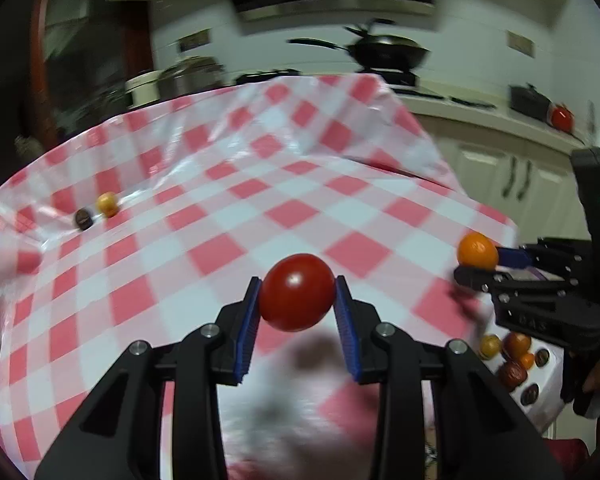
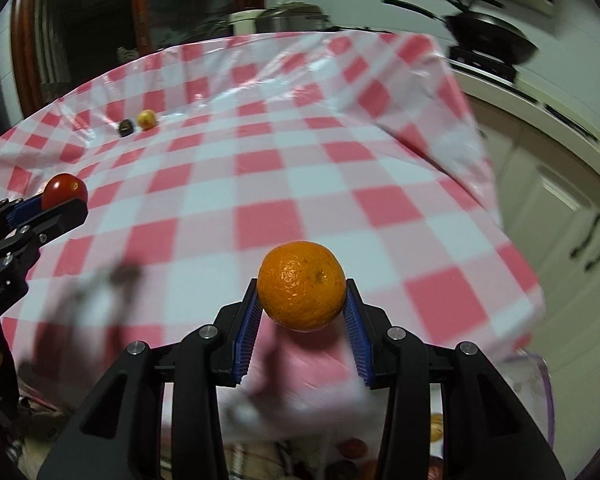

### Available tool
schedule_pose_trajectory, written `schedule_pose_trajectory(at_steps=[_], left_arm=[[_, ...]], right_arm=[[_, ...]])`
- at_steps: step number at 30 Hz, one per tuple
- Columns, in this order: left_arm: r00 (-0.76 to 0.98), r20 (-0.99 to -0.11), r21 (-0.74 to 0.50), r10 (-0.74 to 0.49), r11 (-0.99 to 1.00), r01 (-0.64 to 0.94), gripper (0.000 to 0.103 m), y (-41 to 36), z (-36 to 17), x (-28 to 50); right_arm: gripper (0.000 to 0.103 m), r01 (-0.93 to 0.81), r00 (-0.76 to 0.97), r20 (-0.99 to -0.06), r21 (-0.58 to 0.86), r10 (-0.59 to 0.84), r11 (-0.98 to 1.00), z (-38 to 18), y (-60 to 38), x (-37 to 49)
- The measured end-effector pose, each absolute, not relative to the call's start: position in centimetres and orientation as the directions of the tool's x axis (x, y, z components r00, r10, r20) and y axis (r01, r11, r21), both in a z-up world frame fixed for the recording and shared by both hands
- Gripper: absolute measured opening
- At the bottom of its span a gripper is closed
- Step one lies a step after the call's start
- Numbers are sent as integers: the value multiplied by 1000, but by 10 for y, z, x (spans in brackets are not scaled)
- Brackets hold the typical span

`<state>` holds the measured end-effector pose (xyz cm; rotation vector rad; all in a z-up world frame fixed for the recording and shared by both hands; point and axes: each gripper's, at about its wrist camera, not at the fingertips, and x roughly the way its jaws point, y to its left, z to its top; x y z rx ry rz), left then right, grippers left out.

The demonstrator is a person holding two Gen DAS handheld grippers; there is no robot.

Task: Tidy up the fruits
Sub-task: 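Carry the orange and the red tomato over to the white box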

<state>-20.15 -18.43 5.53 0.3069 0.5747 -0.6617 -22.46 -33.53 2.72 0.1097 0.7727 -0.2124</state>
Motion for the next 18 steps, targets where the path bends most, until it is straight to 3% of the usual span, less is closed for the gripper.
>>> schedule_pose_trajectory(at_steps=[18], left_arm=[[439,-678,197,-590,430,881,36,-309,31,-282]], right_arm=[[41,453,614,-747,69,-255,889,-10,-427,-305]])
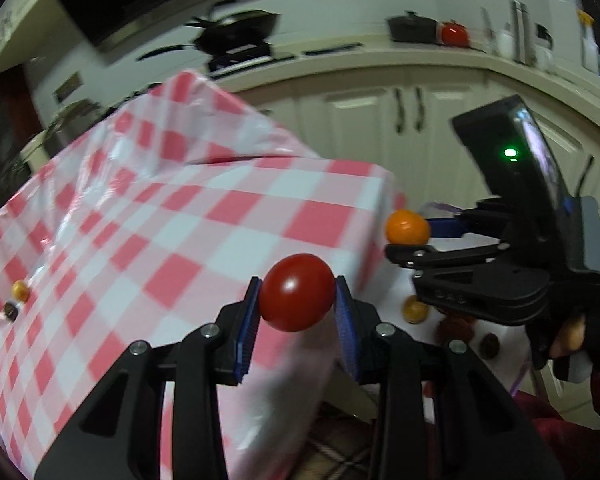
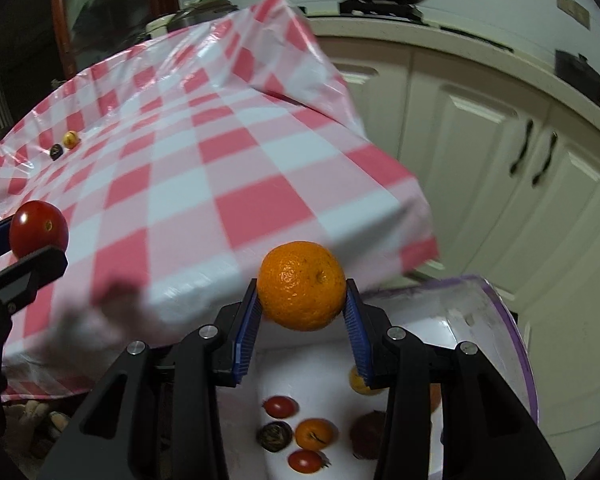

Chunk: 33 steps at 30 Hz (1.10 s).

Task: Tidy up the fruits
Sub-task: 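Carry the orange and the red tomato over to the white box, then open the right tool to drop the orange while the left tool drops the tomato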

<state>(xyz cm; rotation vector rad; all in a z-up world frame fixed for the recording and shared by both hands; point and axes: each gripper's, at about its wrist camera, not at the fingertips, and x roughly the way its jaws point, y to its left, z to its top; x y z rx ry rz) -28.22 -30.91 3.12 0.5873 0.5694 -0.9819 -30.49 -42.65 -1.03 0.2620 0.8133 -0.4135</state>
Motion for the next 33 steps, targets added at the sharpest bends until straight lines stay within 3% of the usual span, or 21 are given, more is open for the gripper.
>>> schedule_pose_trajectory(at_steps=[7,21,33], left_arm=[[346,-747,190,-567,317,929,36,-348,3,-305],[250,-878,219,-409,121,968,36,-407,-87,-331],[217,-927,207,-305,64,976,36,-420,-137,-337]], right_arm=[[41,520,553,-788,74,-270,851,-39,-451,-331],[41,663,372,-888,50,-271,747,-111,-508,-380],[41,691,242,-946,12,-215,723,-162,-521,-397]])
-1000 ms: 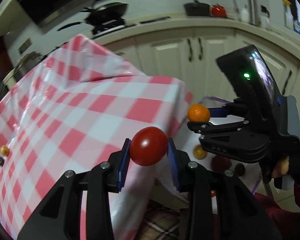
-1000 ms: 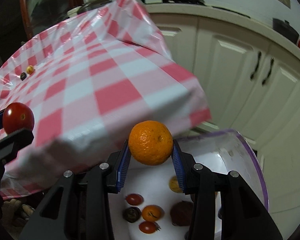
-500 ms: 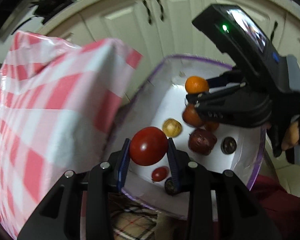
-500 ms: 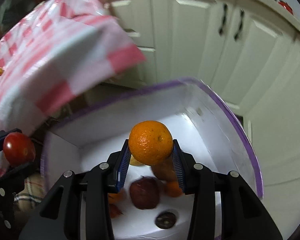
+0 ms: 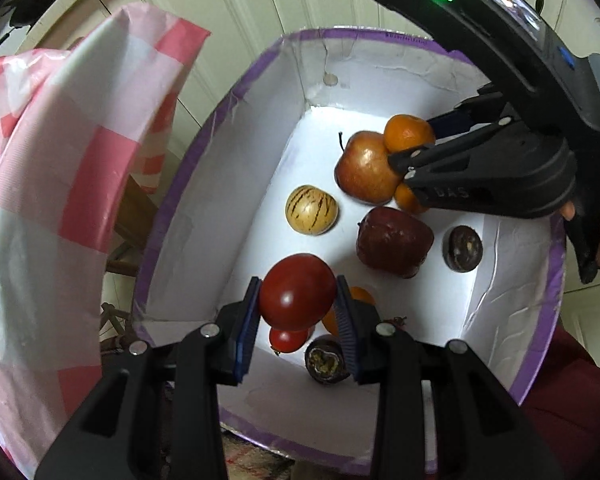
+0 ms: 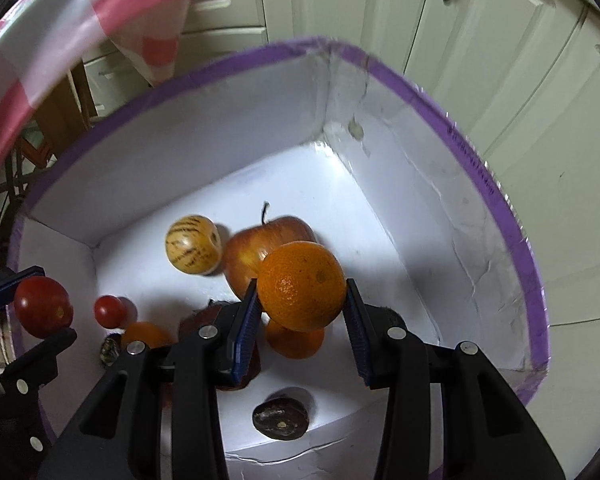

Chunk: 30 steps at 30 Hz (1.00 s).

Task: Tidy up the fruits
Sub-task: 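Open the right tool to drop the orange while the left tool drops the tomato, then move both tools back over the last two fruits on the table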

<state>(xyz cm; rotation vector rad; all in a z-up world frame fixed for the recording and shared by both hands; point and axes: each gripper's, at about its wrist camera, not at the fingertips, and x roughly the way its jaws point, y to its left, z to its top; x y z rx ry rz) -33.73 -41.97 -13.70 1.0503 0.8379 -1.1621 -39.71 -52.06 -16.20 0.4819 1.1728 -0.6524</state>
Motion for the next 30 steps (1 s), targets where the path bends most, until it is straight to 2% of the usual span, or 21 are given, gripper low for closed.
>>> schedule_pose_trajectory(at_steps=[13,17,24,26,30], left_arm=[[231,-908,223,-350,66,973,39,-421,-125,-342],[246,-894,229,-375,89,969,63,-418,-119,-339],[264,-869,241,-419,109,964,73,-412,-101,-338],[265,-865,239,-426,115,964,78,-409,-98,-337],[265,-857,233,-441,127,964,80,-404,-91,-335]], right_arm=[[42,688,230,-949,2,-215,726,-159,-525,-387],[44,692,234,-944,-7,-234,722,-151,-528,-387],[61,697,261,-923,-23,-283,717,-123,-526,-387],[62,695,264,-919,-29,-293,719,-118,-526,-386],[64,700,288,-901,-33,-325,714,-99,-524,-386]])
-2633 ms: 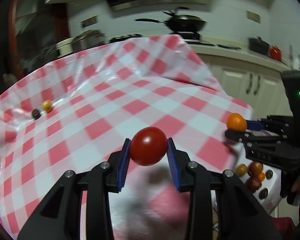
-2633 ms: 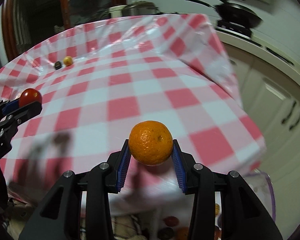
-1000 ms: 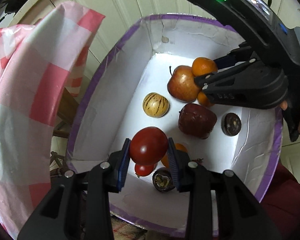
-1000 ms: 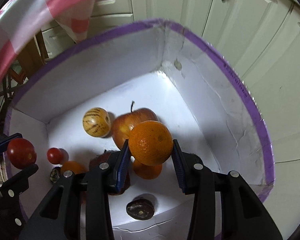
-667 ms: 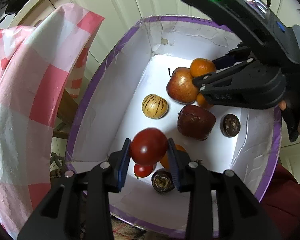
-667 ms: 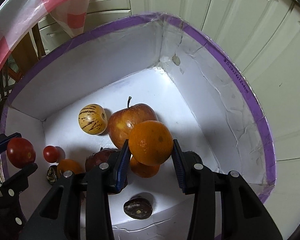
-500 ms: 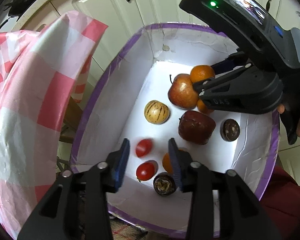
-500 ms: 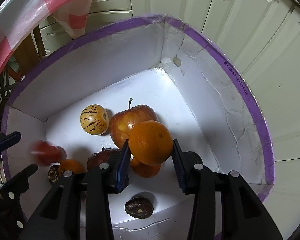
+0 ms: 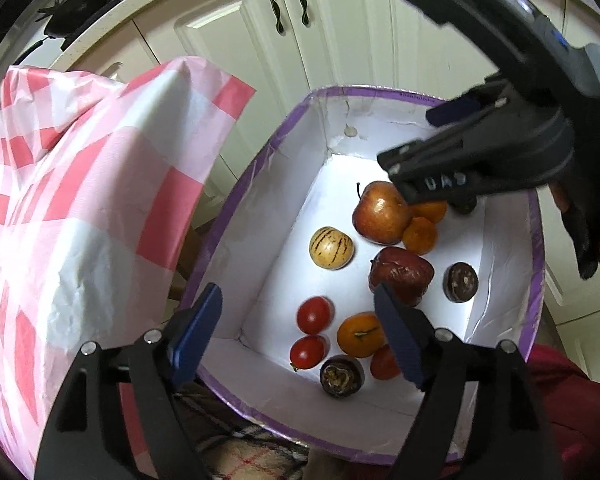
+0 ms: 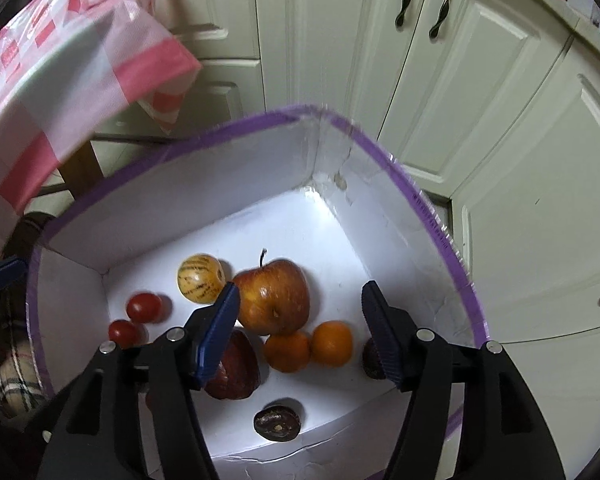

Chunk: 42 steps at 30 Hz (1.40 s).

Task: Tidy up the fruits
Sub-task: 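Move both tools back over the last two fruits on the table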

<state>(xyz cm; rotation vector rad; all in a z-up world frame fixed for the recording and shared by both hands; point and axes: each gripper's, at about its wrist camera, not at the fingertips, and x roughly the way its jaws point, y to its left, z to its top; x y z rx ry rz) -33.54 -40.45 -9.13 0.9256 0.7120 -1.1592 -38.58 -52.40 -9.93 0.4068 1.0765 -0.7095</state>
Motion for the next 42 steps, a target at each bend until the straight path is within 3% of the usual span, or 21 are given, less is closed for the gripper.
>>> schedule_pose_trajectory(at_steps=[6,15,19,22,24,26,32,38,42], left_arm=[[253,-835,213,-488,138,967,94,-392,-75,-338],[305,-762,265,-571,155,952,95,-360,-44,-345],[434,-657,388,-616,217,896,98,-333,-19,-343],[576,-521,525,-630,296,798,101,-305,0,-335],[632,-467,548,-619,358,756,101,-287,12,-320],[673,-449,512,-588,448,733,101,-268,27,-293],[762,-492,247,-421,772,586,101,-177,73,-152],[825,-537,203,-178,922,331,101,-104,70,-19],[827,-542,58,-147,976,211,101,-48,66,47]], right_arm=[[74,694,310,-875,-59,-372,718,-68,-524,-386],[80,639,314,-859,-123,-403,759,-38,-498,-364],[82,593,341,-835,-165,-432,788,-19,-474,-342],[84,559,396,-799,-181,-452,809,0,-452,-321],[87,529,454,-761,-189,-464,827,15,-434,-302],[87,500,500,-732,-192,-463,844,27,-415,-283],[87,369,639,-668,-170,-382,914,51,-354,-214],[87,184,683,-699,-118,-213,976,43,-288,-121],[87,99,686,-720,-50,-104,994,34,-251,-48]])
